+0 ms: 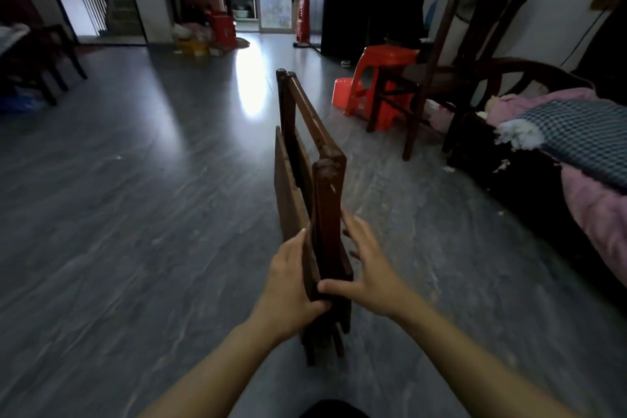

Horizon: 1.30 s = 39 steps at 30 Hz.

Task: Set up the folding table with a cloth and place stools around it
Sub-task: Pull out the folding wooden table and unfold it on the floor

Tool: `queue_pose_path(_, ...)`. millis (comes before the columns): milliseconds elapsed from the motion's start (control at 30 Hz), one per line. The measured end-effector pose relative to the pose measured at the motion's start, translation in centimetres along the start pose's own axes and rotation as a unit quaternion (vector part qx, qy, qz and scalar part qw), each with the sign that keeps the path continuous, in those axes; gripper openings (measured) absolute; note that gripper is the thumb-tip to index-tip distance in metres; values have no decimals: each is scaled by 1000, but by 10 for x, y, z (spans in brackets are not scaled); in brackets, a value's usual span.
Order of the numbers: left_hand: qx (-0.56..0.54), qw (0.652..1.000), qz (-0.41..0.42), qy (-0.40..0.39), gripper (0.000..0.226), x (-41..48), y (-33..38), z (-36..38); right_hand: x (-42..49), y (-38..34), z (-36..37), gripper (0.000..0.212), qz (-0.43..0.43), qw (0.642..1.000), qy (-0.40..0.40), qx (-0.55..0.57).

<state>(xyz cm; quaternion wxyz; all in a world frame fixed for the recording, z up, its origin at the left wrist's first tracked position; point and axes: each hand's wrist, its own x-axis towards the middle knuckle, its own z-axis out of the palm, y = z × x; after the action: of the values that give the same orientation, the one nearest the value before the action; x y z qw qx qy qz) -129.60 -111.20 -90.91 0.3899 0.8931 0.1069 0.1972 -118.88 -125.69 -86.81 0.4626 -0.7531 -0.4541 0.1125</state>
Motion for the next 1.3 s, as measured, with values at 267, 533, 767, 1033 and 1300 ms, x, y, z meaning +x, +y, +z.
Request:
queue_pose_path(267, -5, 994, -74, 79, 93, -11, -1, 32, -18, 28, 20, 103, 63, 997, 29, -16)
queue_pose_path(533, -2, 991, -82, 108, 91, -12, -1, 50, -9, 53, 39, 61, 71, 989, 127, -20)
queue_pose_path(767, 26, 993, -93, 71, 99, -10, -1, 51, -7, 62, 40, 77, 96, 992, 77, -29)
queue_pose_path(1033, 8, 992, -68, 105, 100, -12, -22, 52, -2, 68, 59, 85, 91, 990, 107, -2)
queue_pose_path(1300, 57, 990, -42, 123, 91, -16, -43, 13, 1, 66, 38, 77, 69, 990, 114, -43)
